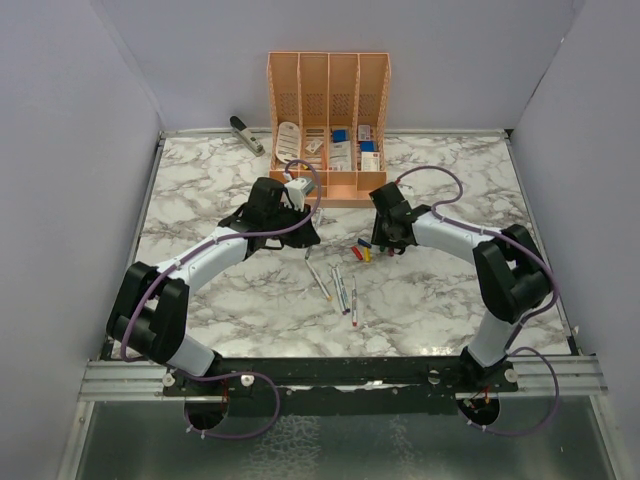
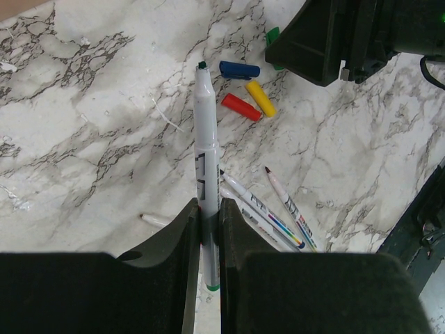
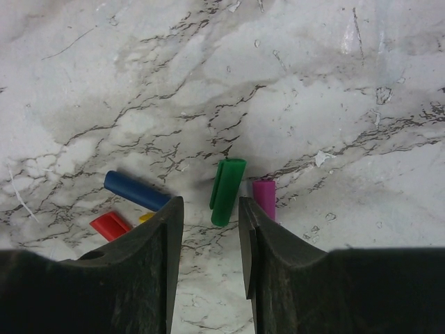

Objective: Insert the pens into the pen caps

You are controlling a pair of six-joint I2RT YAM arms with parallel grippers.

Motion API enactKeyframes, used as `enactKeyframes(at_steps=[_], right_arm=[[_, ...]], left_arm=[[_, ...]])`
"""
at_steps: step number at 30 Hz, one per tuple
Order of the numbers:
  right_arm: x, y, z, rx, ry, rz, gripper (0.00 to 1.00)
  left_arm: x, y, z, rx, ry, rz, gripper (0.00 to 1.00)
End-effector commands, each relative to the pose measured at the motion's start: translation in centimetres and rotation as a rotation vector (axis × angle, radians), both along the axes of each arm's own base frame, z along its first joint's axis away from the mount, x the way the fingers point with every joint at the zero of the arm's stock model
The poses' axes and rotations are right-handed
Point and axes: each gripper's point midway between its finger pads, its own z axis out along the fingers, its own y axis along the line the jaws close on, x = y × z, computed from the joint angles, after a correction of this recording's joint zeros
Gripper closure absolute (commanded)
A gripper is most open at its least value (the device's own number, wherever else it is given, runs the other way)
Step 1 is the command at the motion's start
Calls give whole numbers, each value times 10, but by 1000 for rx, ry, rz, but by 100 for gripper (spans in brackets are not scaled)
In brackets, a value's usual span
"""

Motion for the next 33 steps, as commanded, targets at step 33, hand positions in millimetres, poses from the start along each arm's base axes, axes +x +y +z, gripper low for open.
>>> enactKeyframes(at_steps=[33], right_arm=[[-9,-10,-34,-4,100,-50,81]], left_arm=[[9,-7,5,-7,-5,1,100]])
